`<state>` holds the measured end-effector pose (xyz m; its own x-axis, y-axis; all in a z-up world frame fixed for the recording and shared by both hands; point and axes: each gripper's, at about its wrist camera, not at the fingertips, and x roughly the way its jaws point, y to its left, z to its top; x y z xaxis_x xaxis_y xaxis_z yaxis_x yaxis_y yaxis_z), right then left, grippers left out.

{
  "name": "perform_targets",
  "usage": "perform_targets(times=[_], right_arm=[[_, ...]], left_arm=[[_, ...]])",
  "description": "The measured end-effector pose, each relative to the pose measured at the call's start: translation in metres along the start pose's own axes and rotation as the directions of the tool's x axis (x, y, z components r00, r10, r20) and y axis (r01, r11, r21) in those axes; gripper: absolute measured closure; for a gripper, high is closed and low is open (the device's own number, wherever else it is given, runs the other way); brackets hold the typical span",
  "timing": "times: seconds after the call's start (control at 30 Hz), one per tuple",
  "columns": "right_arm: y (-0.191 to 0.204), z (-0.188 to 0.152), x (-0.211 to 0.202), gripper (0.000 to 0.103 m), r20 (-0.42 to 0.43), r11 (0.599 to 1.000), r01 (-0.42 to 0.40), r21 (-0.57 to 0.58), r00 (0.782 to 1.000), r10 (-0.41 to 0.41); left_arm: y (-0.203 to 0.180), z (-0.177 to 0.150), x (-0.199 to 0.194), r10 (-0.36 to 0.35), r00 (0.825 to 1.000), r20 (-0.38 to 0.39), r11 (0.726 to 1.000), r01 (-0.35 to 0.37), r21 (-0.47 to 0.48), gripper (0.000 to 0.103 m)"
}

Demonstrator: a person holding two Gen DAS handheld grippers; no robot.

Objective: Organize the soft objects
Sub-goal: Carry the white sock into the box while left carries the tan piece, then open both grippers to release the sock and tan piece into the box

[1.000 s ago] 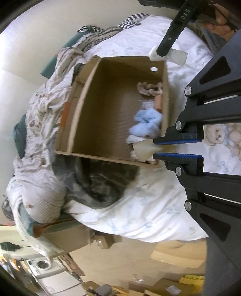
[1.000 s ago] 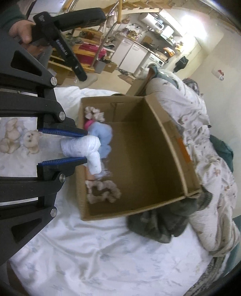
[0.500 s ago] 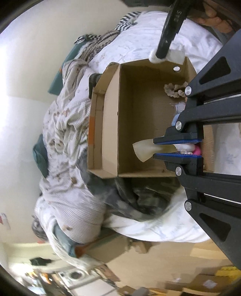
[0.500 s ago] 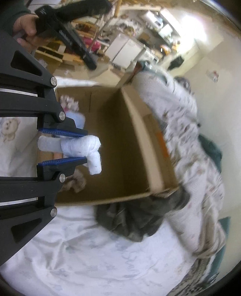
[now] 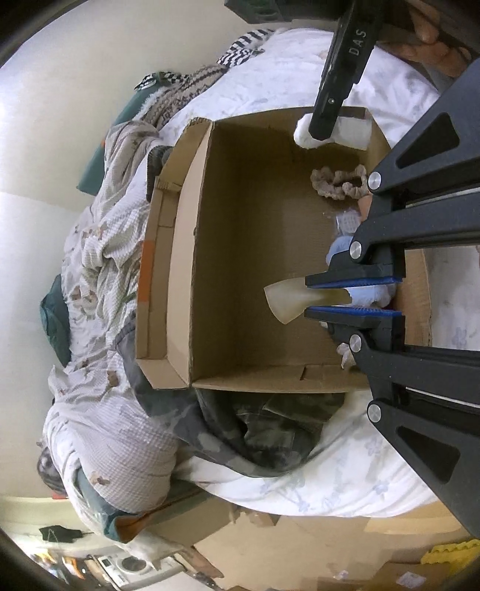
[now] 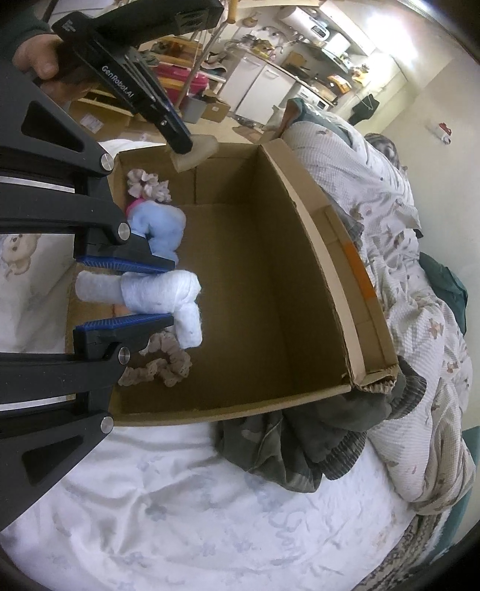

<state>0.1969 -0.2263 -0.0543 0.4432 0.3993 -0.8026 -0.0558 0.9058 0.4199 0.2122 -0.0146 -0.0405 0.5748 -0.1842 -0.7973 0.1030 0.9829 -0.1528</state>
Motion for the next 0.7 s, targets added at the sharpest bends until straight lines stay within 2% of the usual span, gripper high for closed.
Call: perform_targets(times=[0.47,0.7], right_arm=[[0.004,0.0,0.011,0.08,-0.037,1.0,0.011,-0.007,0.999,-0.011],[0.002,-0.001,0.013,0.079,-0.043,1.0,0.023,0.004,0.999,-0.023]], left_arm=[[-0.008,-0.002,0.006,-0.044,0.999,-0.005,0.999,0.044,0.012,0.095],[-0.008,-0.005,0.008,-0.041,0.999,-0.019,0.999,0.041,0.016,0.087]])
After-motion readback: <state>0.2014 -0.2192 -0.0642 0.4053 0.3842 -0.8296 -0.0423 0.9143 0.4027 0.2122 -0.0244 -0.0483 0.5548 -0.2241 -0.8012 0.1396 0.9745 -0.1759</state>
